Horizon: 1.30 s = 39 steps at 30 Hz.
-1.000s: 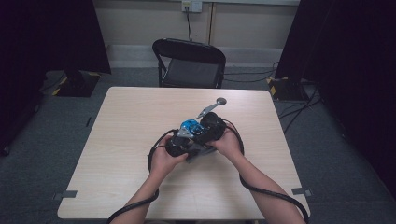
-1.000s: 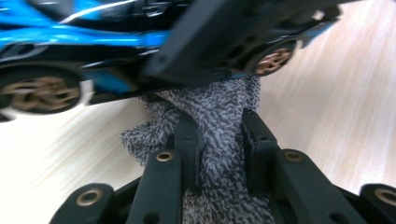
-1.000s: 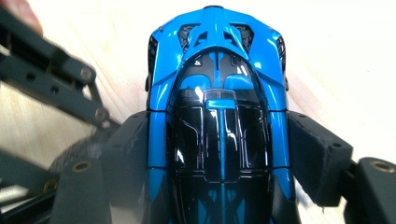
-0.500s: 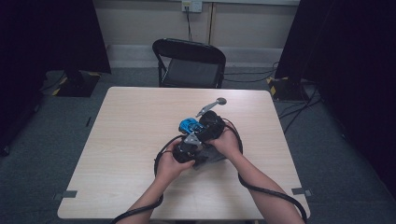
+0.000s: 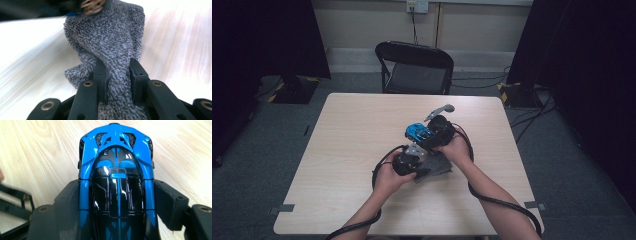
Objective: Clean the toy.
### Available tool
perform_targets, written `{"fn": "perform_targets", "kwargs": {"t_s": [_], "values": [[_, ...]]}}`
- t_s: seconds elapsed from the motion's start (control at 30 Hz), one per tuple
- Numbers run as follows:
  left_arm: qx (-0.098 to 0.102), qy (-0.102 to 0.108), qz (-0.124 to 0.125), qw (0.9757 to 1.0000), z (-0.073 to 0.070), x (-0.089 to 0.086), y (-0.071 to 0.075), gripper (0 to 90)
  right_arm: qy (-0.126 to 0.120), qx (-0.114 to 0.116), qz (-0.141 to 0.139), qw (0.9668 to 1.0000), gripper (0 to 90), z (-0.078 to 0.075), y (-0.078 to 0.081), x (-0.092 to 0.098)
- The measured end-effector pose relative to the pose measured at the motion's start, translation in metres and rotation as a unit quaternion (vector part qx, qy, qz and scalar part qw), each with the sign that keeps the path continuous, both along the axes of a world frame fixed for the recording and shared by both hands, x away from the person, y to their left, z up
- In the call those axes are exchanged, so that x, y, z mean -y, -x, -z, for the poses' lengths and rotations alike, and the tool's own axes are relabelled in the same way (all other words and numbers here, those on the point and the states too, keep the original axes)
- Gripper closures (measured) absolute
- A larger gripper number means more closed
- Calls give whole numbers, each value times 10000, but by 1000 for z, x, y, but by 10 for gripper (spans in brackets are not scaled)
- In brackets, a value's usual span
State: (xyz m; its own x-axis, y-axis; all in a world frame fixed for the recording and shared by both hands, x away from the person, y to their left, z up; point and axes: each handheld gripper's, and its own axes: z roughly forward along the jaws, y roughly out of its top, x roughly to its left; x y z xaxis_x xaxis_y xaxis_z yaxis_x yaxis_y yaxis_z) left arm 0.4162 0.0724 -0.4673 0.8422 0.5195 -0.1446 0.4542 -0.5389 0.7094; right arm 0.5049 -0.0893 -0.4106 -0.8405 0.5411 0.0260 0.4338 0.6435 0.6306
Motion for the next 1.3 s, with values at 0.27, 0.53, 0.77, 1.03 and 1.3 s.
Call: {"fn": "perform_targets", "kwargs": {"t_s": [0.27, 0.53, 0.77, 1.03, 1.3], "values": [[132, -233, -700, 9972, -2, -52, -18, 719, 33, 4, -24, 10000, 286, -1, 2, 5], [270, -236, -1134, 9929, -13, -82, -30, 720, 25, 13, -108, 9999, 287, -1, 7, 8], [380, -143, -1426, 9889, -19, -93, -40, 719, 43, 11, -160, 9999, 287, 3, 11, 10], [379, -86, -1503, 9879, -20, -89, -45, 719, 84, 4, -192, 9998, 286, 5, 15, 11], [371, -42, -1417, 9892, -20, -80, -44, 719, 122, 23, -162, 9998, 286, 9, 15, 12]]}}
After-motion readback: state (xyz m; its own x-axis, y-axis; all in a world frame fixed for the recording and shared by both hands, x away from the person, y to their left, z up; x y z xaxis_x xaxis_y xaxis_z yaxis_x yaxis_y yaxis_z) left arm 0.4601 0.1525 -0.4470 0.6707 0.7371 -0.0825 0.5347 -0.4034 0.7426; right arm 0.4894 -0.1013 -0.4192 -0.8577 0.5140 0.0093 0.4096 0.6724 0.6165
